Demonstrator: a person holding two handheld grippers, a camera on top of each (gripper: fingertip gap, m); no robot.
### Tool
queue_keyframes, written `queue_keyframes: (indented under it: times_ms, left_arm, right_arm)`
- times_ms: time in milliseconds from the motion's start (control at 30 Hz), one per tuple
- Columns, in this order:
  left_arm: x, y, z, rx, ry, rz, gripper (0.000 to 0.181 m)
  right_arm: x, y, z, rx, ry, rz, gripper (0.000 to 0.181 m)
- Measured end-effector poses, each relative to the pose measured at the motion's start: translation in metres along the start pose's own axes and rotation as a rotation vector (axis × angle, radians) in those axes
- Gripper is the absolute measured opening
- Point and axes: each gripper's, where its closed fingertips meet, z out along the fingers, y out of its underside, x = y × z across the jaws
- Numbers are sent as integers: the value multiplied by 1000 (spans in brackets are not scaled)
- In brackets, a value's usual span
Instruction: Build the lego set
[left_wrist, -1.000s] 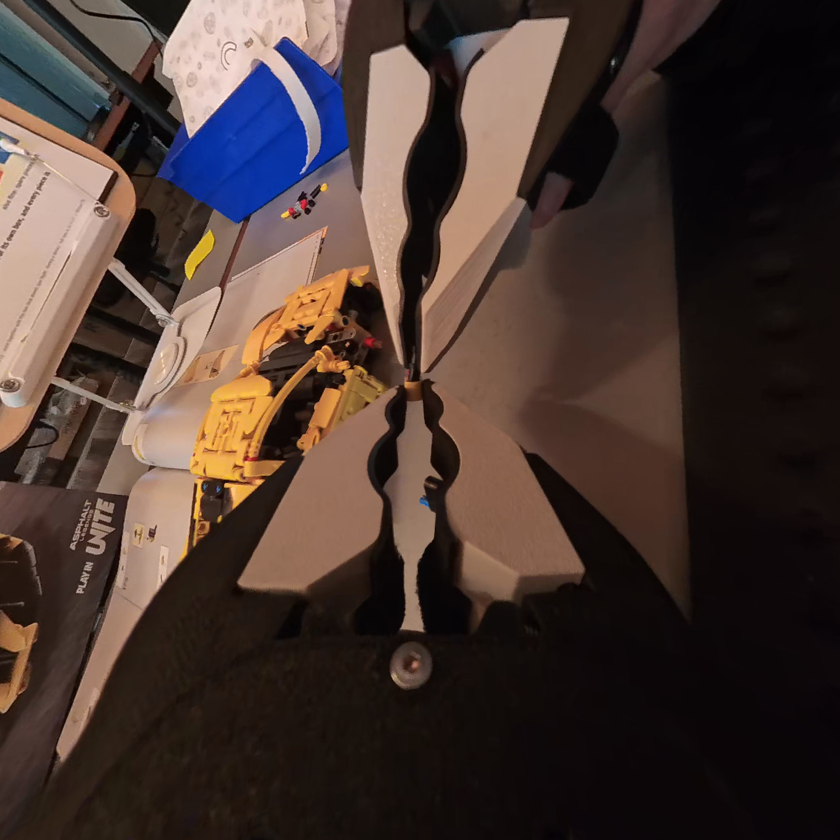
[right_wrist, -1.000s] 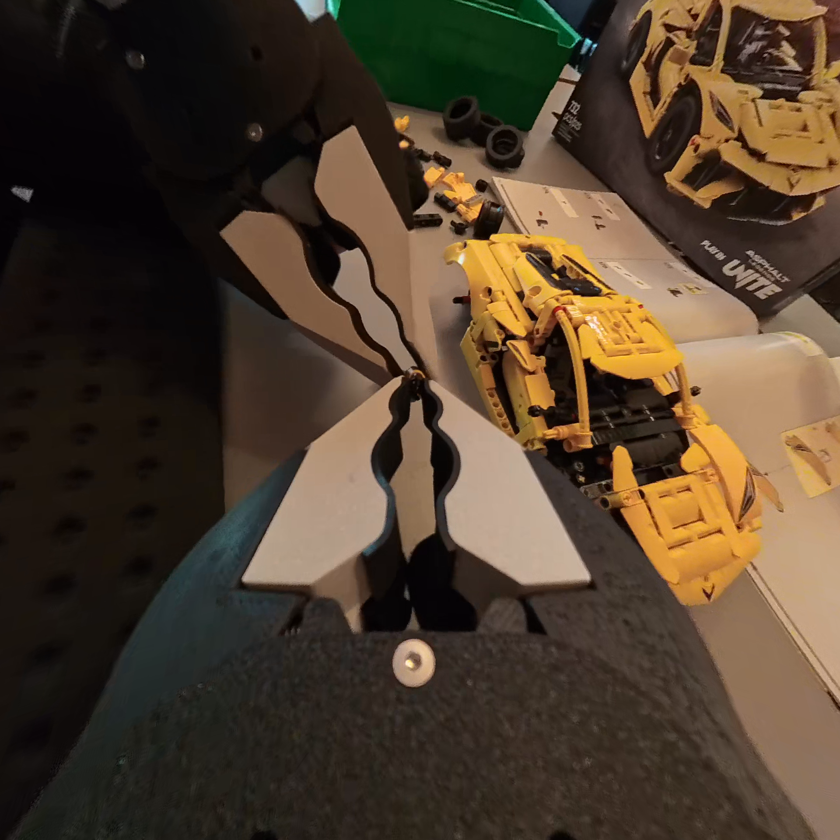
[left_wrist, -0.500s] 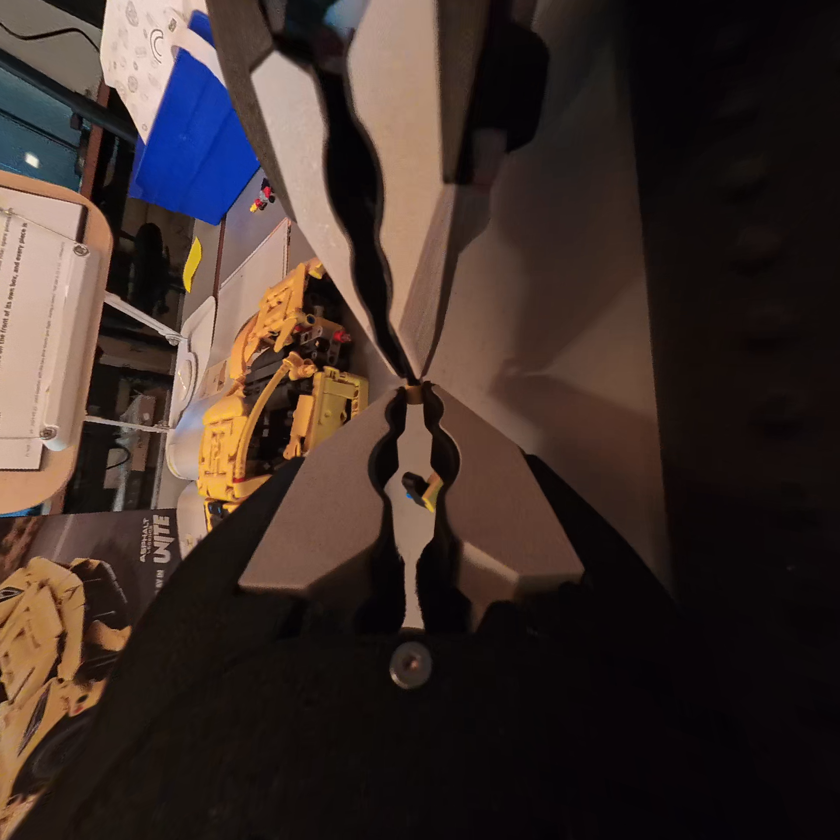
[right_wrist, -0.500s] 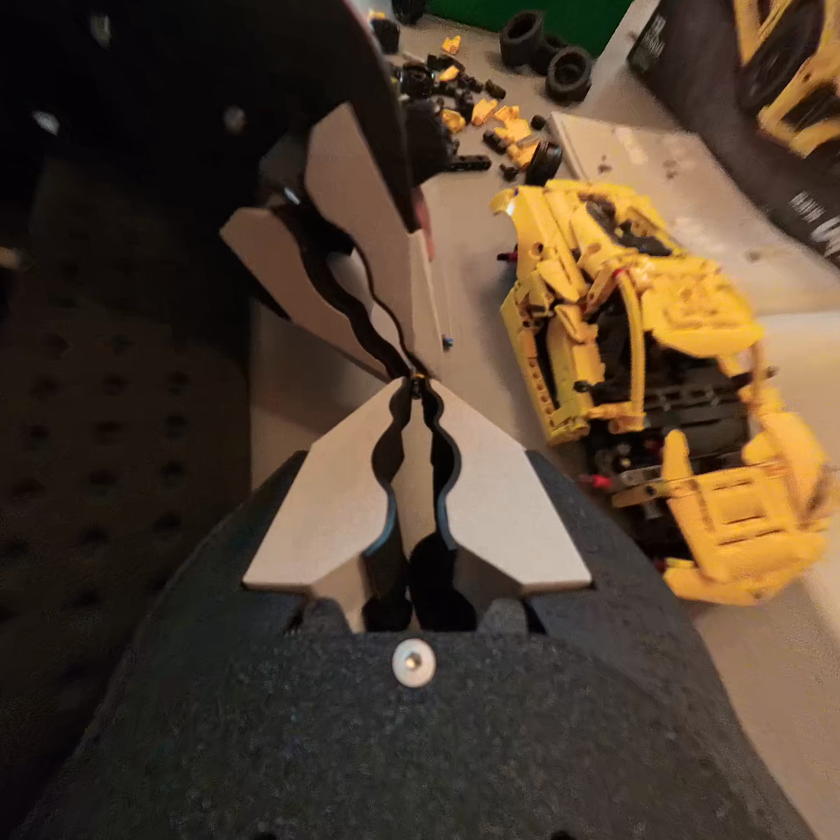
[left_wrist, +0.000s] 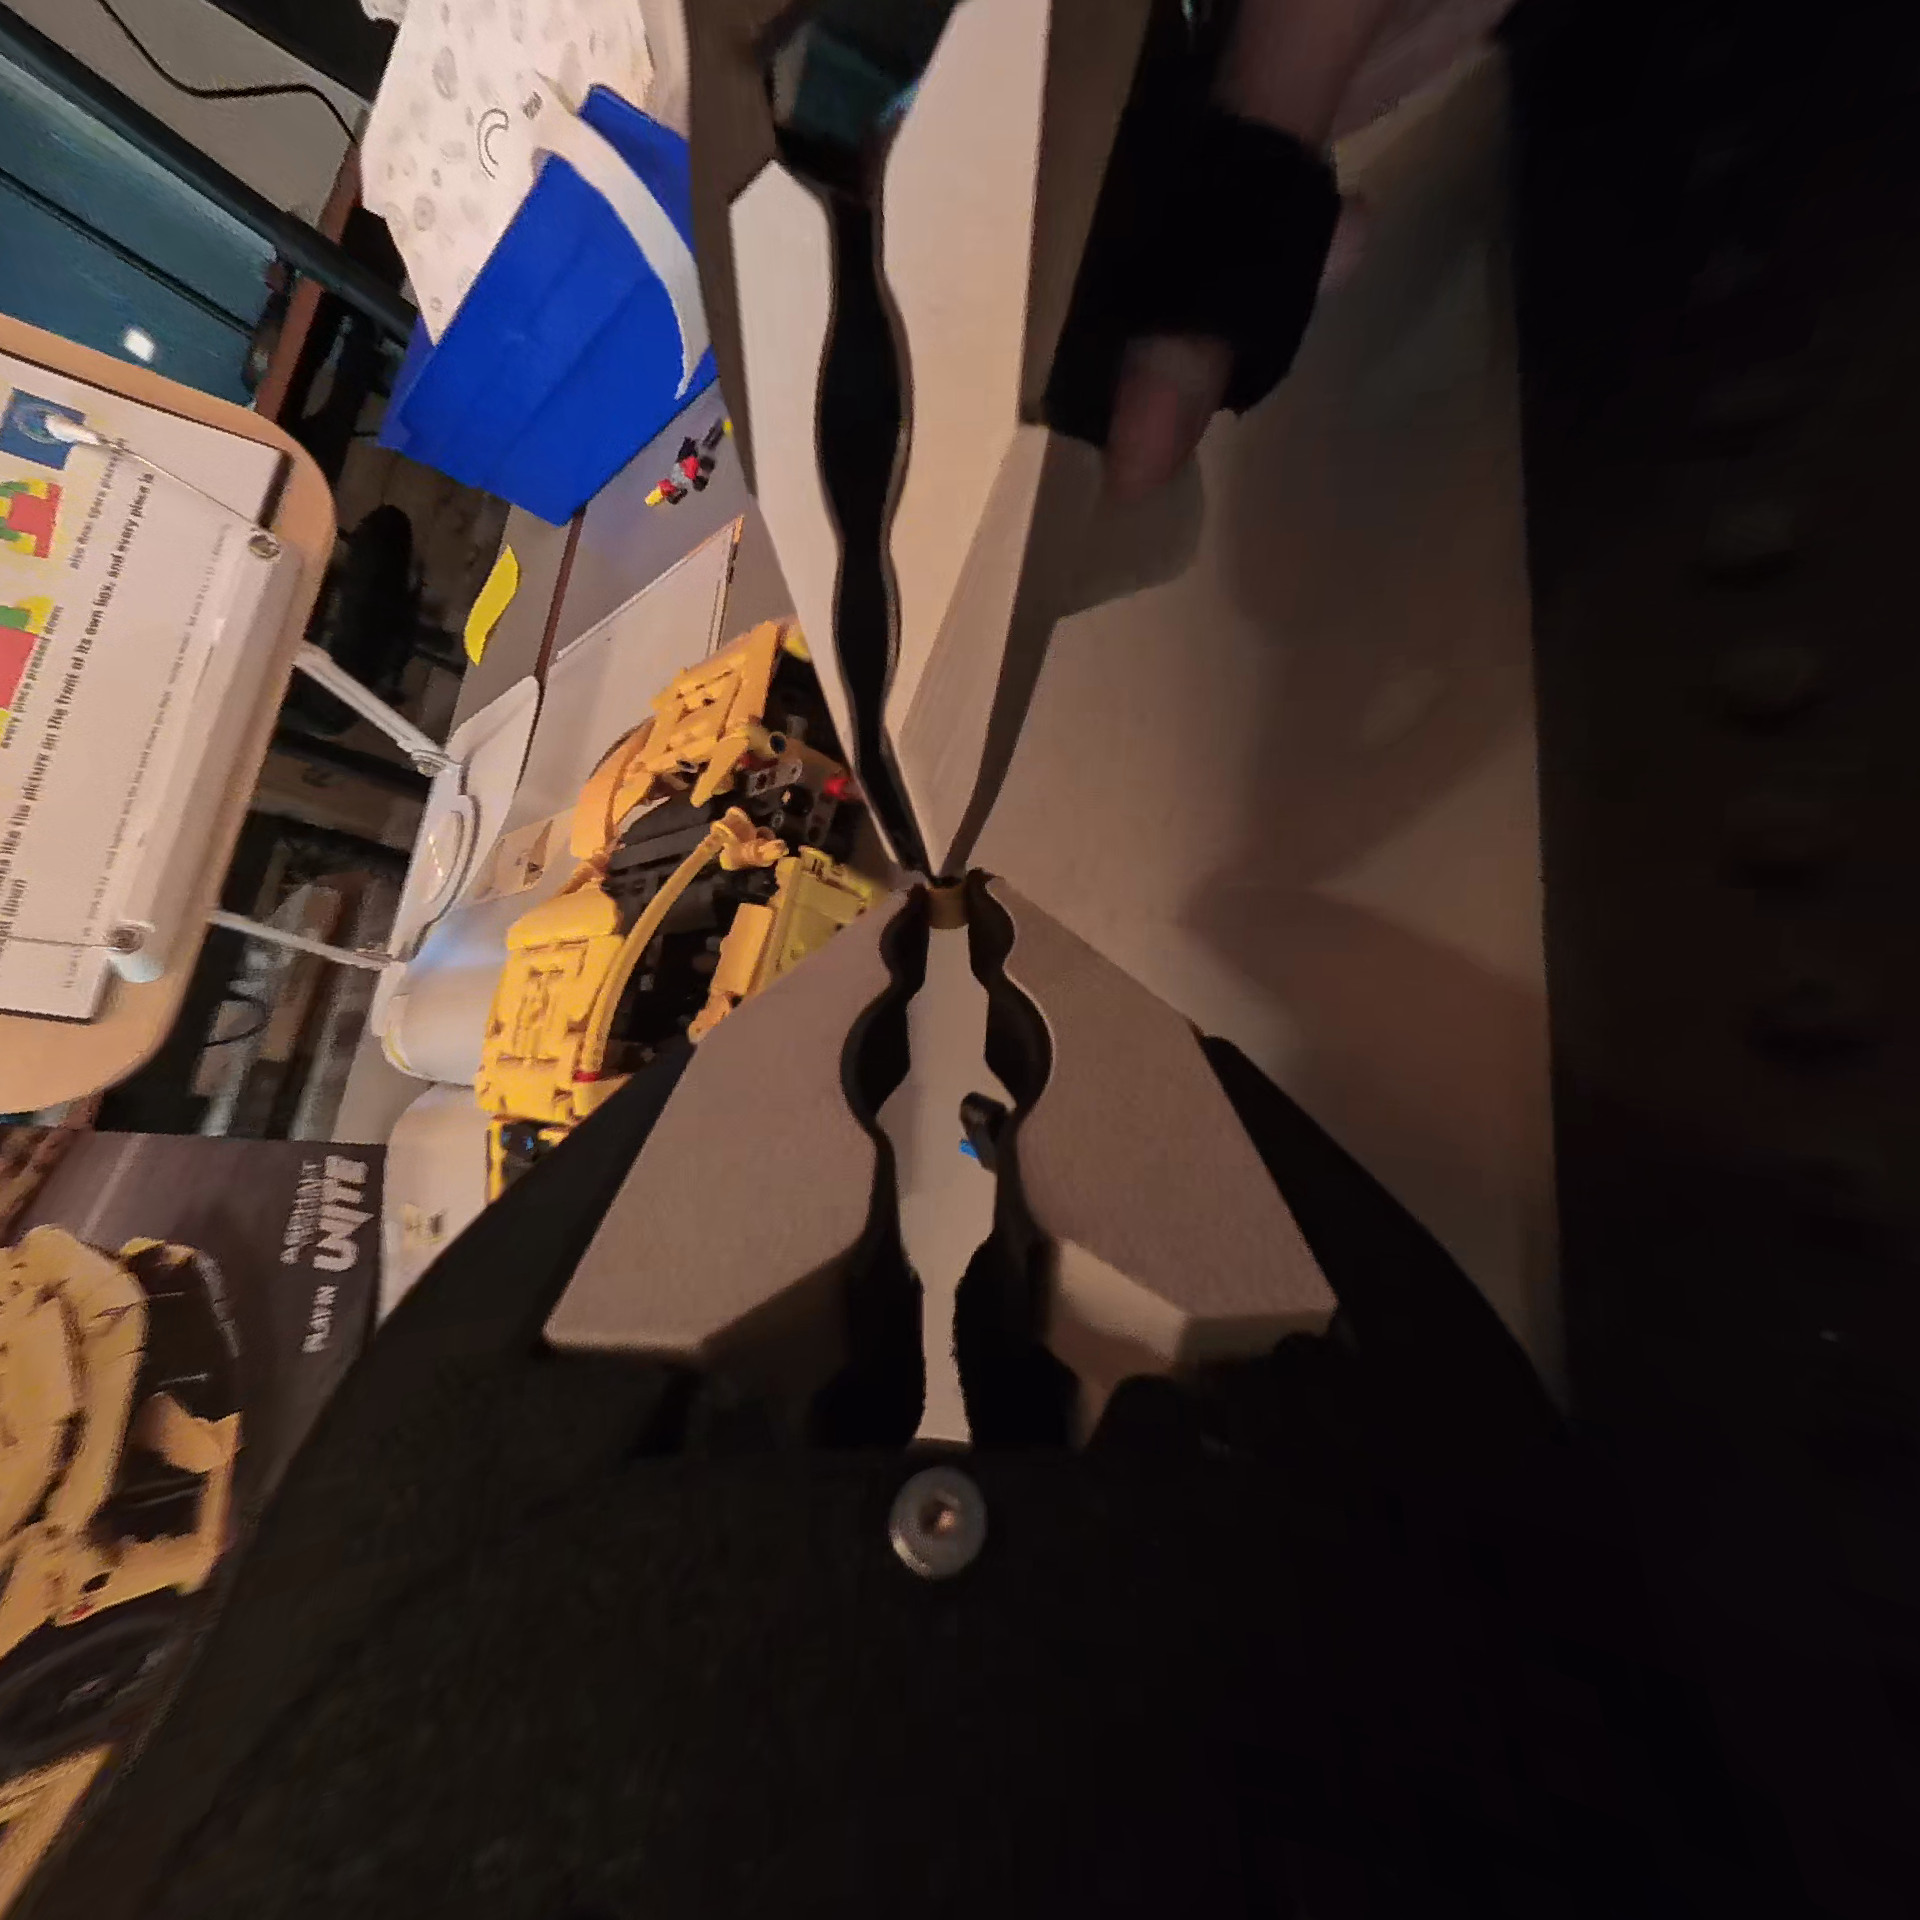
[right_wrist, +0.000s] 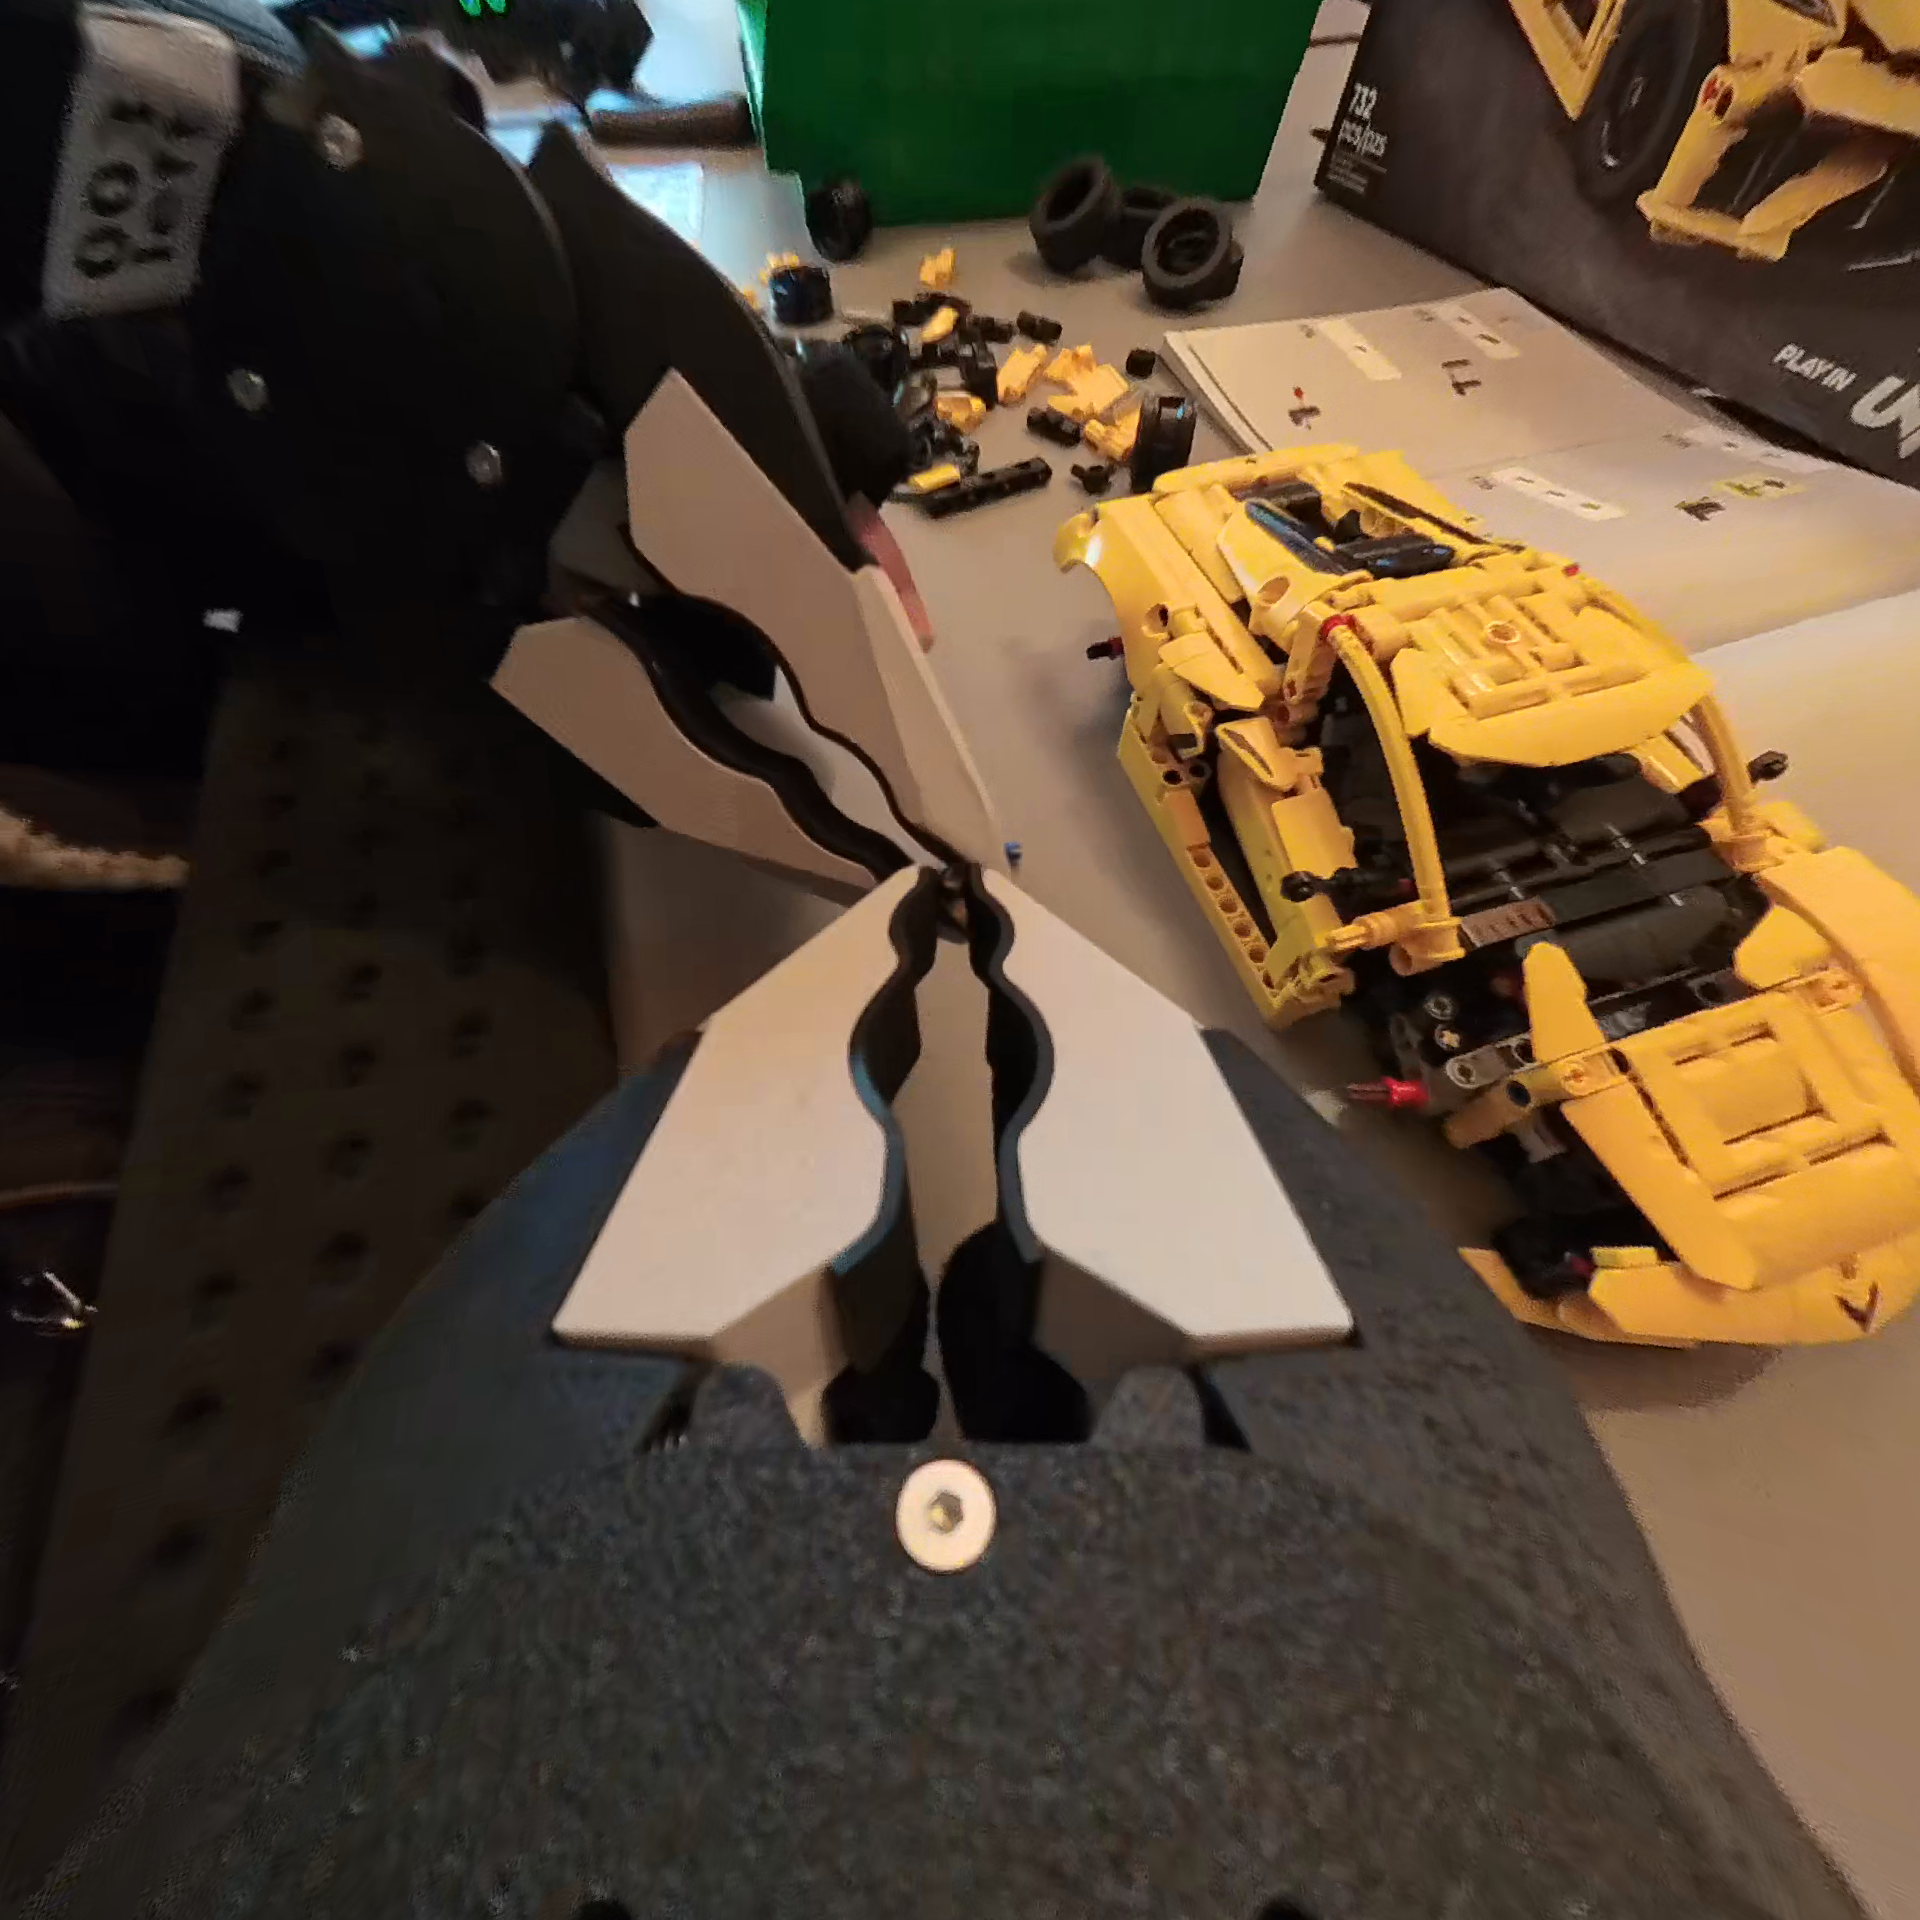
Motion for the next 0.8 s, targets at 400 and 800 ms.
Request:
queue_keyframes:
  times_ms: [400, 800]
  left_arm:
    - [-8, -6, -4, 104, 91, -255, 6]
    - [-8, -4, -5, 74, 75, -234, 6]
  right_arm:
    - [4, -9, -5, 86, -2, 9, 4]
    - [4, -9, -2, 47, 65, -161, 3]
